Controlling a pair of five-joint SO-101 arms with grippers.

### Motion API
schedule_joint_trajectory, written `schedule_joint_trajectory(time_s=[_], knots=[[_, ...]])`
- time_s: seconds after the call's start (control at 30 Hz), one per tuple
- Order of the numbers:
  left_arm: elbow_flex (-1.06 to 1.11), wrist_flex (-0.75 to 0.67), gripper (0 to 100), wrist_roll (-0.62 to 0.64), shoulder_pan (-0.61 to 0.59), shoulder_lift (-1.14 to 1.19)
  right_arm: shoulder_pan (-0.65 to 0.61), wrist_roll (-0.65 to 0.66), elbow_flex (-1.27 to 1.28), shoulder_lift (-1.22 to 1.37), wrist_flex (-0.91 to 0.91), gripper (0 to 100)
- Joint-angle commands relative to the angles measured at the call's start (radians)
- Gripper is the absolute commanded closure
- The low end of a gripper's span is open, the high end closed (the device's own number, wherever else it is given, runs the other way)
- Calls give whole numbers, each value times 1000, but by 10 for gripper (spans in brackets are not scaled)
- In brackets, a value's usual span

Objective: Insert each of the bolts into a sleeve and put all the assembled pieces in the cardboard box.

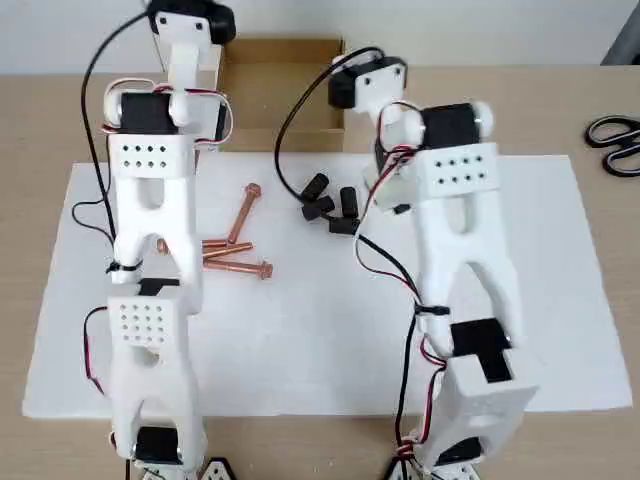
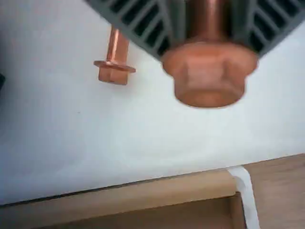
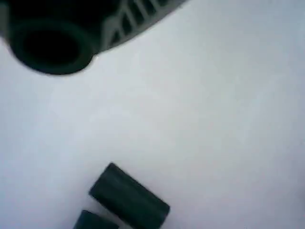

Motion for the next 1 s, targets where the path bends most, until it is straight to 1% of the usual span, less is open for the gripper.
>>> schedule_joint_trajectory(time_s=[0.0,0.13,0.23,0.4,0.6,0.87,0.97], knots=[[39,12,995,0,3,-137,50,-6,-6,-64,13,995],[113,11,995,0,3,-184,91,-8,-5,-64,13,995],[177,11,995,0,26,-206,102,-8,-5,-64,13,995],[257,11,995,0,95,-239,94,-11,-9,-74,13,991],[268,11,995,0,152,-365,67,-58,-14,-91,-10,986],[271,11,995,3,167,-565,-15,-58,-6,-369,-10,986],[271,11,995,43,186,-644,-18,-58,15,-460,-8,986]])
